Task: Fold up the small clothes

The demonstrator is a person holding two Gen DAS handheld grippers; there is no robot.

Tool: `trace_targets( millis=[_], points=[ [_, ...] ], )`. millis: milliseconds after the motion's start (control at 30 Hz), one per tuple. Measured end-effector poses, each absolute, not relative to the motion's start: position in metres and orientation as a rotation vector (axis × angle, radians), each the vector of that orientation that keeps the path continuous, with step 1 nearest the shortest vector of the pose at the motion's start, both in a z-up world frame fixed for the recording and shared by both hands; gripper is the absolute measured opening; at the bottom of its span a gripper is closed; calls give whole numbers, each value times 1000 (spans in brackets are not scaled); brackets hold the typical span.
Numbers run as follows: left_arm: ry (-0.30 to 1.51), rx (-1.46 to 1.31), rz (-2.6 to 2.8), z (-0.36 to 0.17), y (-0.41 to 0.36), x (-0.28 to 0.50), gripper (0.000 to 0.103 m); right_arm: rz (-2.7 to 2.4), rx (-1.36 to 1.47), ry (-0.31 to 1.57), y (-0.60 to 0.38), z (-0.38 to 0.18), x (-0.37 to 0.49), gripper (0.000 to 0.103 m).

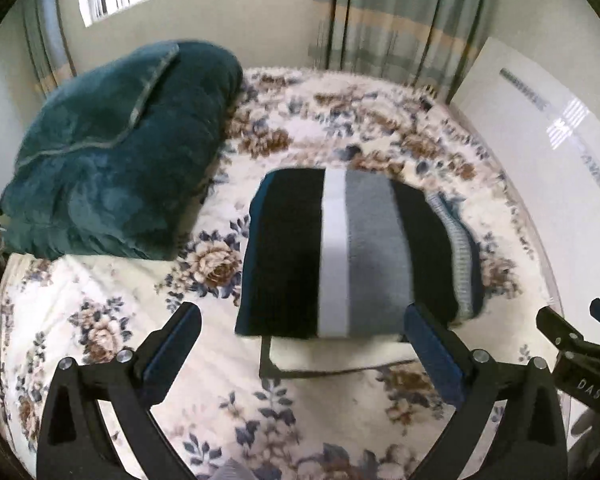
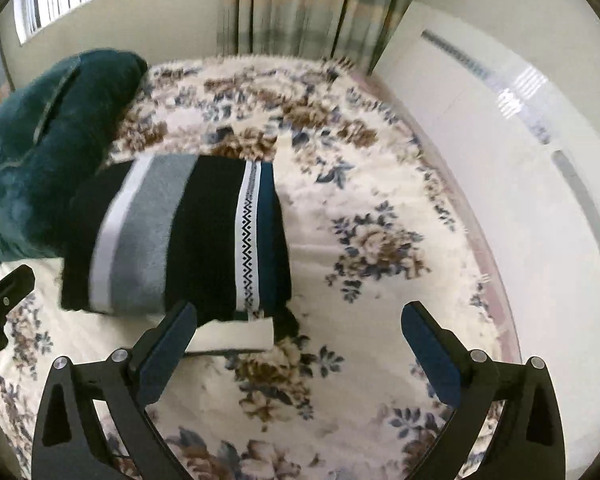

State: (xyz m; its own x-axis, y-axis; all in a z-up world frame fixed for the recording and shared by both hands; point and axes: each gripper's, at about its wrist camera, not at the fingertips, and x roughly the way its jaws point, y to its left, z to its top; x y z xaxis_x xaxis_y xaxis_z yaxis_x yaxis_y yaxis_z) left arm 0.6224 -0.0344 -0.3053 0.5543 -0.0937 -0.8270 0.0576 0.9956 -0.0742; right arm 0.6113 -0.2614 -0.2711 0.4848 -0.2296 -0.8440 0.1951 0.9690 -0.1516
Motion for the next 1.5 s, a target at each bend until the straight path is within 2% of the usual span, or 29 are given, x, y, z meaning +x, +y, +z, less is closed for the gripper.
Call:
trace_targets(
  millis=[367,667,1100,1500],
  points=[
    [831,1,-106,-177,-49,489,103,-280,-36,858,-255,-120,456,103],
    [736,13,-79,-103,-46,397,103,-240,-40,714,-247,-20,343,103],
    [647,-10,-58,-52,-39,313,103,-185,-30,609,-234,49,232,103],
    [616,-12,-35,-47,-38,275,103,-180,-33,587,-238,64,192,103]
  ],
)
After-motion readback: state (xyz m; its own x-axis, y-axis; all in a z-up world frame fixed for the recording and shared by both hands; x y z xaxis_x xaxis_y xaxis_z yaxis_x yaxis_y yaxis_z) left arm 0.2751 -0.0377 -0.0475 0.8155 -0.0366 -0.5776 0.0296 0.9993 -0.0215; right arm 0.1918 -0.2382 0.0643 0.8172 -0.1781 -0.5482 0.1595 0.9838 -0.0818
